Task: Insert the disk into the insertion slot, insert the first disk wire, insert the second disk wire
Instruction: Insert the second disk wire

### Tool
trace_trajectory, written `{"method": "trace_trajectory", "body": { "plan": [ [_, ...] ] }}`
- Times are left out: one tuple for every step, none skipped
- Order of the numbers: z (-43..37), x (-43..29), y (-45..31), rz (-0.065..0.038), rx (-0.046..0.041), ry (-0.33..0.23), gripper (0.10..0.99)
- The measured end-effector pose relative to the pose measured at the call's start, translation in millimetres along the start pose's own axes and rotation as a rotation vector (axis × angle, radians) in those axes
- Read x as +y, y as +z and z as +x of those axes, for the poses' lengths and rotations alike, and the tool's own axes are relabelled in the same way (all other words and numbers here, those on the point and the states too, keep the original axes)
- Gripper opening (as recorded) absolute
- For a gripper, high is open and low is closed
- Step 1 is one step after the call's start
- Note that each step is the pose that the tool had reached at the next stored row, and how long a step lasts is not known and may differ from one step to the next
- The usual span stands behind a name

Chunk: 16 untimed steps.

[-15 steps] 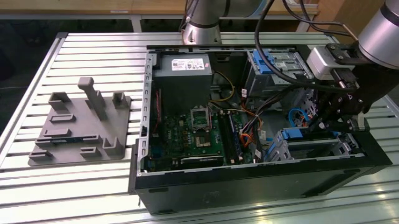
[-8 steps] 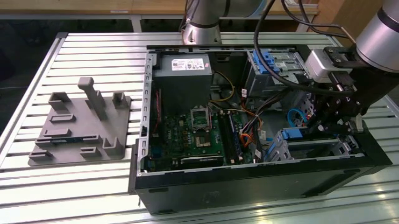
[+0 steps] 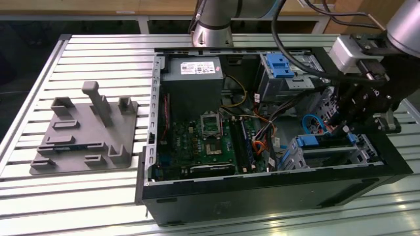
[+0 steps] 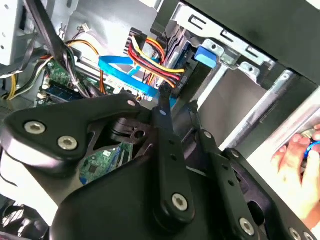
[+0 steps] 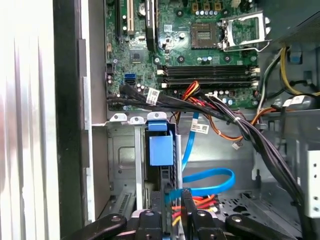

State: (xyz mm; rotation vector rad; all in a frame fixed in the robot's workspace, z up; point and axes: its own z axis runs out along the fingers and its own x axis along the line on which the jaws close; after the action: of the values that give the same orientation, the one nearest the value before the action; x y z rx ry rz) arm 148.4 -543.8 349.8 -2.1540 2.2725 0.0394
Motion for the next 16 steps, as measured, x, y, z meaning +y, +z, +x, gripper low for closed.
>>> {"method": "trace_trajectory", "body": {
  "plan": [
    [-0.5,0.0,-3.8,0.001,-0.0002,0.000,0.294],
    [-1.1,0.1,-7.9,0.002,-0.0001,0.000,0.294],
    [-1.9,0.2,-12.4,0.002,-0.0001,0.000,0.294],
    [-2.7,0.3,-17.3,0.003,-0.0001,0.000,0.294],
    [-3.6,0.4,-21.7,0.003,-0.0001,0.000,0.294],
    [-4.6,0.5,-26.2,0.003,-0.0002,0.000,0.294],
    [-5.7,0.6,-30.7,0.004,-0.0003,0.000,0.294],
    [-6.9,0.7,-35.1,0.004,-0.0001,0.000,0.294],
    [-8.1,0.9,-39.6,0.004,-0.0002,0.000,0.294],
    [-9.3,1.0,-44.1,0.004,-0.0002,0.000,0.278],
    [-10.5,1.1,-49.0,0.004,-0.0002,0.000,0.216],
    [-11.6,1.2,-53.4,0.004,-0.0003,0.000,0.153],
    [-12.4,1.2,-57.9,0.004,0.0000,0.000,0.153],
    [-13.0,1.3,-62.1,0.004,0.0009,0.000,0.102],
    [-13.7,1.4,-63.7,0.004,0.0032,0.000,0.102],
    [-14.2,1.4,-63.8,0.004,0.0056,0.000,0.102]
  ]
}}
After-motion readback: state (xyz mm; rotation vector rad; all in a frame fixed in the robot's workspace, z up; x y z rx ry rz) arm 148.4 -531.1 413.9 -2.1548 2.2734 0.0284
